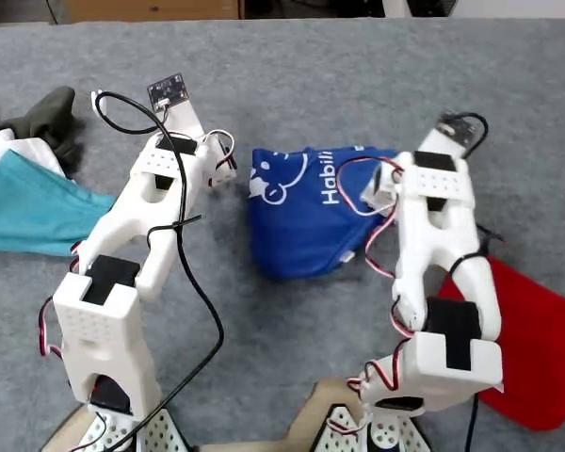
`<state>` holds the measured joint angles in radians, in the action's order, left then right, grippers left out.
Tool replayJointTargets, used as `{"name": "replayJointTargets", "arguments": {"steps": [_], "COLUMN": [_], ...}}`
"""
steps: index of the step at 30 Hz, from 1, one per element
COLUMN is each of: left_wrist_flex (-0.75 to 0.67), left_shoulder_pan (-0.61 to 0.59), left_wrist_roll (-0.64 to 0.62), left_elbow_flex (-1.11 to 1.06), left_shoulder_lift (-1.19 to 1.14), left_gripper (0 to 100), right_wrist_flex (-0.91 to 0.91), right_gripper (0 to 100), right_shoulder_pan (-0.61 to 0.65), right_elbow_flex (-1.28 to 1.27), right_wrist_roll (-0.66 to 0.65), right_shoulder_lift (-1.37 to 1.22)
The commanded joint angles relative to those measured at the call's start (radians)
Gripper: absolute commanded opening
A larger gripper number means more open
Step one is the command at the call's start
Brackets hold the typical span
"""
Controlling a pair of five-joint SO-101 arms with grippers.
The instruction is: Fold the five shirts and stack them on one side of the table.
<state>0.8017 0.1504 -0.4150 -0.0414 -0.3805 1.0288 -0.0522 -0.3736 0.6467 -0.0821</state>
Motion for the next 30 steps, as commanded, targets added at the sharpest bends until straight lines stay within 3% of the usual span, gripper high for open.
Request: {"name": "replayJointTargets", "arguments": {"steps": [1, 17, 22, 30], "left_wrist_flex": [0.005, 0.005, 0.005, 0.005], "left_shoulder_pan": [-0.006, -0.006, -0.006, -0.006], "left_wrist_roll": [-0.011, -0.011, -0.011, -0.011], "left_elbow_flex": [0.043, 0.041, 0.041, 0.041], "left_shoulder_lift": [0.004, 0.004, 0.004, 0.004], "left_gripper": [14, 14, 14, 14], "right_wrist_flex": [-0.075, -0.143, -0.273, -0.342], "right_gripper": [0.5, 0.5, 0.5, 0.5], "right_shoulder_pan": [0.028, 0.056, 0.081, 0.202], "right_elbow_flex": [0.042, 0.067, 0.139, 0.274], "right_wrist_roll": [0.0, -0.006, -0.008, -0.009], "right_shoulder_lift": [0.004, 0.004, 0.004, 0.004]}}
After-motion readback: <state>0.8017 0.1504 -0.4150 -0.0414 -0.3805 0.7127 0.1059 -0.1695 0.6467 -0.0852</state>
